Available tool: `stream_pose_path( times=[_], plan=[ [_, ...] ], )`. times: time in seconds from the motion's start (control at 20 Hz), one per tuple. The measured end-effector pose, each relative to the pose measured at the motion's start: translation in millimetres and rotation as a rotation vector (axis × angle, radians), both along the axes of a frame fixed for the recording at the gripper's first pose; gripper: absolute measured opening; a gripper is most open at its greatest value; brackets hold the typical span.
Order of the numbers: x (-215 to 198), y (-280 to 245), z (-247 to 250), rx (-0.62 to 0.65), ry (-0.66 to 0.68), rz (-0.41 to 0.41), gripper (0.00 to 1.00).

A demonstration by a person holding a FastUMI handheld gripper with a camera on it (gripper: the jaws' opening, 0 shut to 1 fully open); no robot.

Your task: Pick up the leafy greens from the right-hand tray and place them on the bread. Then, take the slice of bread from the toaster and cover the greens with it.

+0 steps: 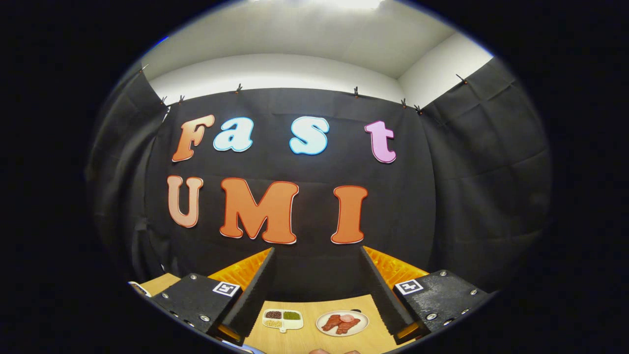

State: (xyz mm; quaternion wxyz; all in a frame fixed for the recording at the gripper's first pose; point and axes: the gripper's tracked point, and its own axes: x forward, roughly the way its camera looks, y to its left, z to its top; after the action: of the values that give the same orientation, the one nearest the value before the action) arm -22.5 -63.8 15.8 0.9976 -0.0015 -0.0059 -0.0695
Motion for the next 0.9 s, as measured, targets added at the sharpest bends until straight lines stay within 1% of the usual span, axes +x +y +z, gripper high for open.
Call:
stream_pose_path(
  times=[0.1,0.2,0.3,0.5,0.6,0.75,0.85,0.9],
  plan=[
    [-4,-5,-22,-0.001,0.049,0.004,0.99],
    [-10,-15,-66,-0.009,0.152,0.003,0.99],
    [-17,-15,-103,0.002,0.246,0.024,0.99],
    [-28,-12,-155,0.024,0.369,0.078,0.99],
    [-33,-16,-185,0.024,0.440,0.080,0.99],
    [-51,-16,-246,0.053,0.615,0.101,0.99],
    [-68,-10,-291,0.079,0.757,0.136,0.99],
    [-75,-7,-310,0.087,0.805,0.153,0.99]
  ],
)
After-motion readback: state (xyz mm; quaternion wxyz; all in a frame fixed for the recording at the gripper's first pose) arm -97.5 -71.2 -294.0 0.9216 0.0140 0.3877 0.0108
